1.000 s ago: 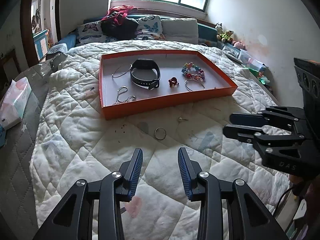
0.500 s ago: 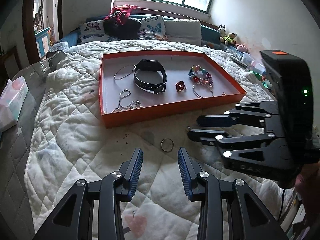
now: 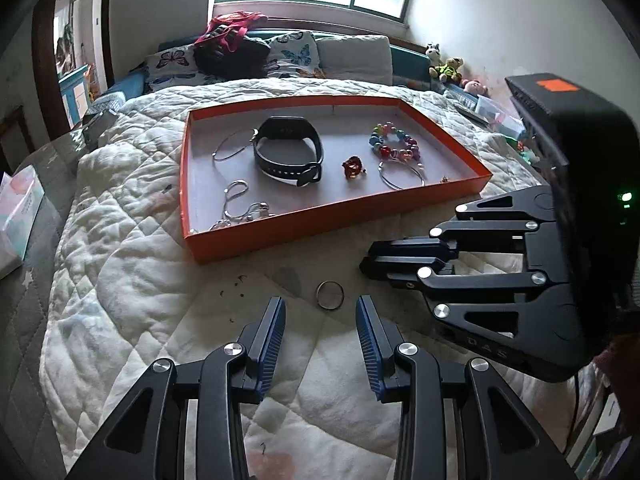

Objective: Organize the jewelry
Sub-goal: 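Grasp the small silver ring with the left tool while the right tool grasps a pearl earring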

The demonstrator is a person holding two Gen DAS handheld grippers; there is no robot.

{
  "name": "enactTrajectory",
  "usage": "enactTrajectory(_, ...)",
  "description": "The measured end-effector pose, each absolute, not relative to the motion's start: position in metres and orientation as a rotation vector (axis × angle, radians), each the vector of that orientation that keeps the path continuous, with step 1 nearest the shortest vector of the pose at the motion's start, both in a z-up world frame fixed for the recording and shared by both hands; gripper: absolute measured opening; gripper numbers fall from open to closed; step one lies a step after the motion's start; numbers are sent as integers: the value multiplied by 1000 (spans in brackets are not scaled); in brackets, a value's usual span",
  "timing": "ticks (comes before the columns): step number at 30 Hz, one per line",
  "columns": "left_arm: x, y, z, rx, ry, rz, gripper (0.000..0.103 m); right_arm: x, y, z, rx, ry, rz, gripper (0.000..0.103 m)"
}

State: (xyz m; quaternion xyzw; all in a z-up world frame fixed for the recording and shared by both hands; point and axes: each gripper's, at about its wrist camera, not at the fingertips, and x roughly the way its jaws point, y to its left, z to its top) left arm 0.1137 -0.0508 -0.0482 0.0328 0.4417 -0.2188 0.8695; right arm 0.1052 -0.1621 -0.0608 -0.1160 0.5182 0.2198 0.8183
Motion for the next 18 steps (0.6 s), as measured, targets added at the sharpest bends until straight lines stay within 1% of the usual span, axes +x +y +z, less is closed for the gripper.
enactTrajectory(12,123,-72,-63,177,913,-457,38,94,-192,-42,-147,1080,429,10)
enactTrajectory(15,122,-77,-65,215,902,-451,34,93,-200,-39,-118,1074,408,10)
enactTrajectory(17,123,-81,-66,241,899,-447,26,93,-204,-39,-101,1074,396,10)
enactTrajectory(18,123,-83,-66,259,894,-440,25,94,-206,-38,-86,1077,389,10)
